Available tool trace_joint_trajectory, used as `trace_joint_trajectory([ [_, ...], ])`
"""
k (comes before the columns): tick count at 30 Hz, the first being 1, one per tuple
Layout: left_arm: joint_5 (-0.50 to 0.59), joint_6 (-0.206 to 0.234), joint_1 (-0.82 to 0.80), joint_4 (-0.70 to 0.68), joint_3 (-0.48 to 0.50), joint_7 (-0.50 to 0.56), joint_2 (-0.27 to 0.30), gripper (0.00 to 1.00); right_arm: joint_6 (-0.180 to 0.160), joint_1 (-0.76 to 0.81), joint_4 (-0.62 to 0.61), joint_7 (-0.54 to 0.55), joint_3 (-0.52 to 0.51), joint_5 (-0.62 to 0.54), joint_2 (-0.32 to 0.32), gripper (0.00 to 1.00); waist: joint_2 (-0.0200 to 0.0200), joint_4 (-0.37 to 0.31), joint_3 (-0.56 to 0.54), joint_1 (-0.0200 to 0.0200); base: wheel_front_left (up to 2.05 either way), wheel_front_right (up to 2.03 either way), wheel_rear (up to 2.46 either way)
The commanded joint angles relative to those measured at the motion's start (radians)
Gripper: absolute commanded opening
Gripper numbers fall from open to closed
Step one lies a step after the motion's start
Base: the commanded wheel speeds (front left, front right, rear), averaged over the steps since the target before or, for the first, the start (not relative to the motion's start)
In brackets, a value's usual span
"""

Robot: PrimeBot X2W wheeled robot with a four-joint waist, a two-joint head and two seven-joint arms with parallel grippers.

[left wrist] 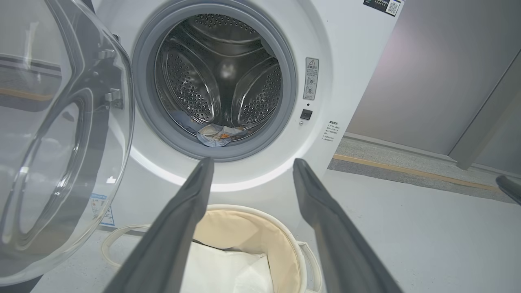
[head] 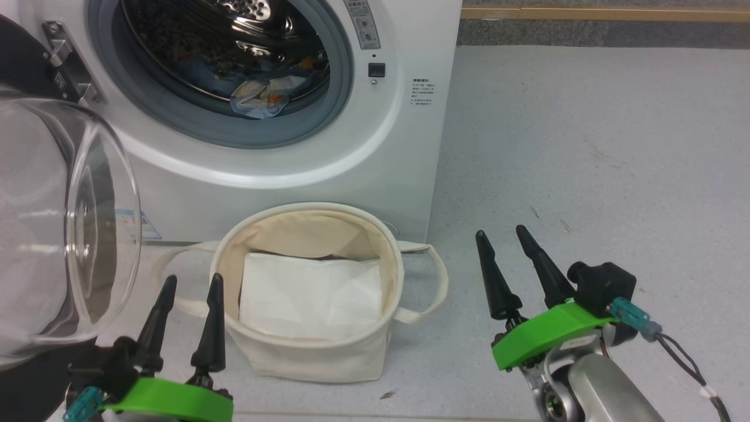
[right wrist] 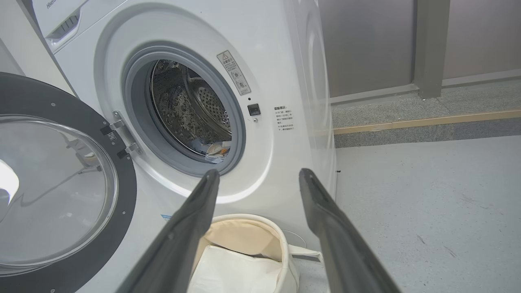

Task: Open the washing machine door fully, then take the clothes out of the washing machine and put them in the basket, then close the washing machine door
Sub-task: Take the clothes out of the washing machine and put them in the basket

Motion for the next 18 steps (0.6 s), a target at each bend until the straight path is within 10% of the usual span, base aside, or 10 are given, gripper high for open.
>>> trace_joint_trajectory([
  [1,0.009,0.006,-0.026,-0.033,0.031,0.0,0.024,1.0,0.004,-0.019,-0.04,-0.004,0.013,-0.008,0.002,1.0,0.0,0.0,0.0,0.0,0.0,0.0,0.0],
  [18,0.019,0.015,-0.044,-0.024,0.008,0.021,0.041,1.0,0.004,-0.017,-0.05,0.002,-0.003,-0.015,0.007,1.0,0.0,-0.002,0.001,0.0,0.07,-0.1,0.03],
])
